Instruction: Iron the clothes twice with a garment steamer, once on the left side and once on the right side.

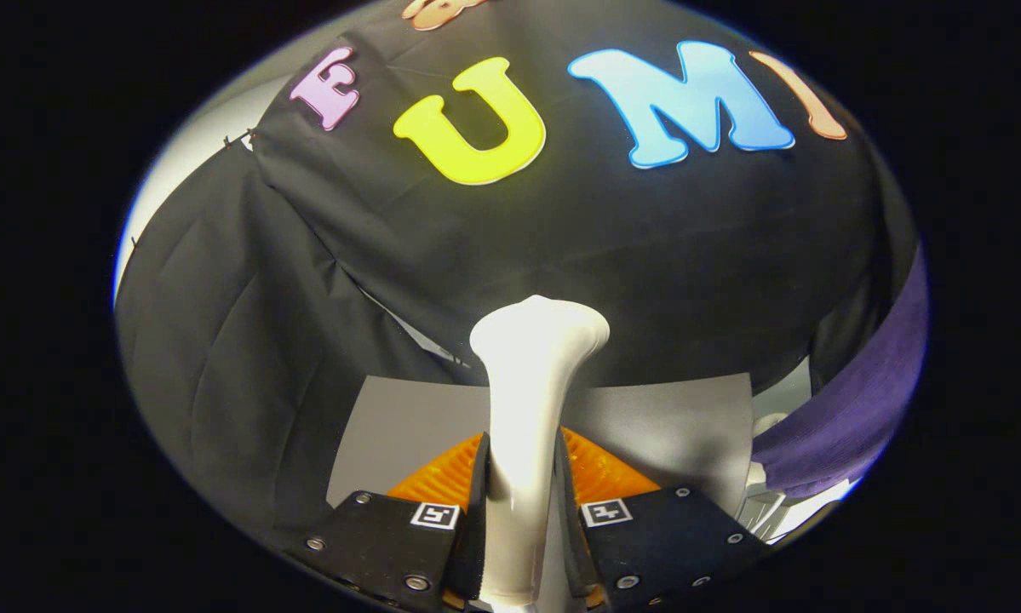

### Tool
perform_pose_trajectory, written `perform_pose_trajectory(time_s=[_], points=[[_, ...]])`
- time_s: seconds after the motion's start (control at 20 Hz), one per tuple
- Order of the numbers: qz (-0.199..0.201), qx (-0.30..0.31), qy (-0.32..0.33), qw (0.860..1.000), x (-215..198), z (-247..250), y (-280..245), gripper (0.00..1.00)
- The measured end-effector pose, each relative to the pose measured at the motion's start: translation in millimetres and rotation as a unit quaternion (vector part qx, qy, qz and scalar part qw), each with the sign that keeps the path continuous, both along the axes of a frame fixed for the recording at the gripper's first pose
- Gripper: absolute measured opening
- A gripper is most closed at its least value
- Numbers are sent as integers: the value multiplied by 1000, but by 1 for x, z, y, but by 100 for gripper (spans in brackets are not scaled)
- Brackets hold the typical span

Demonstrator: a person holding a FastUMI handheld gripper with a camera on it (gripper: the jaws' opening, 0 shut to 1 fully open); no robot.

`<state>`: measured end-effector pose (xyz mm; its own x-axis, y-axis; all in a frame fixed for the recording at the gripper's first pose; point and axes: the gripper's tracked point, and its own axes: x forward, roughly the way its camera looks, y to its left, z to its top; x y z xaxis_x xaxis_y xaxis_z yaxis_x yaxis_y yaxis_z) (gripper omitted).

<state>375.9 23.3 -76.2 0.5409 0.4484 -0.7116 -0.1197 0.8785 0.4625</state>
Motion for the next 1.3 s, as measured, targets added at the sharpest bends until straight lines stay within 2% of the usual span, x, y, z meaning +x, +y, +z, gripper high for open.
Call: perform_pose_trajectory(time_s=[0.1, 0.55, 1.15, 1.3], points=[[3, -8, -26, 1000, -12, 13, -6, 38], [-4, -20, -105, 994, -114, 64, -36, 37], [-19, -25, -154, 988, -266, 70, -70, 37], [-26, -29, -161, 986, -290, 70, -78, 37]])
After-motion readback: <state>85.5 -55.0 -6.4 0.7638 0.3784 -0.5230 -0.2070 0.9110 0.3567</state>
